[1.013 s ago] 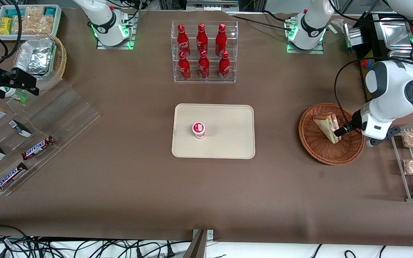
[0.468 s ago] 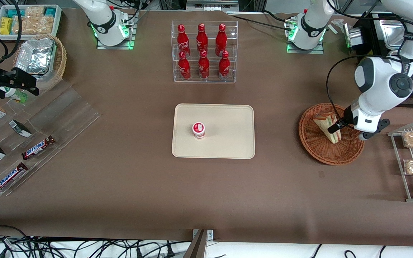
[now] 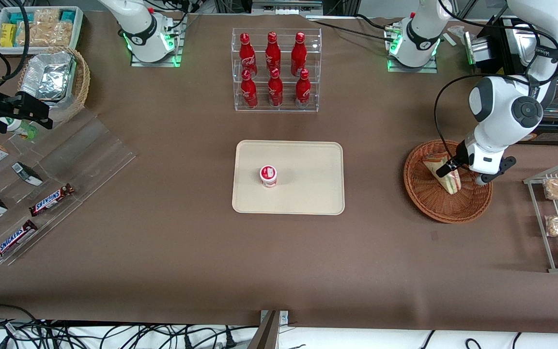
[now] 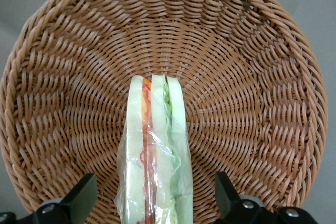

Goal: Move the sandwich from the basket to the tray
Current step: 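Lower the left gripper and close it on the wrapped sandwich, then lift the sandwich and carry it toward the cream tray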

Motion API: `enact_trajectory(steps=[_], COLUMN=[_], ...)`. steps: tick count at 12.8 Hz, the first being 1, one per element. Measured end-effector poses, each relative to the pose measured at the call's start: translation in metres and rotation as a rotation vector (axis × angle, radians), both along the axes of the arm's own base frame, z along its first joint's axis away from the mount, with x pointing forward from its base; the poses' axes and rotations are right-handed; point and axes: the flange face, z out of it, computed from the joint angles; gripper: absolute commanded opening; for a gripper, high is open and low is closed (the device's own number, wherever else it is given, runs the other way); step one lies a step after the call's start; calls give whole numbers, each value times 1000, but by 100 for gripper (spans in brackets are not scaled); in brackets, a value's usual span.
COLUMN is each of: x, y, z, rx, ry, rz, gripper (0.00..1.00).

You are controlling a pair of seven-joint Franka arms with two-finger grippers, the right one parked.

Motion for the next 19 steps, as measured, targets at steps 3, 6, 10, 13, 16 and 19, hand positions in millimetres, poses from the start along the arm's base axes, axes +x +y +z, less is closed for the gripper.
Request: enact_trajectory(steps=[3, 6, 10, 13, 16, 19], x=[0, 1, 3, 21, 40, 56], y=[-7, -15, -18, -24, -34, -70], z=[0, 0, 6, 46, 106, 161], rx=[-1, -2, 8, 20, 21, 19], ry=[0, 2, 51, 132, 168, 158], rz=[10, 6, -19, -59, -122, -187], gripper=[33, 24, 23, 24, 23, 23])
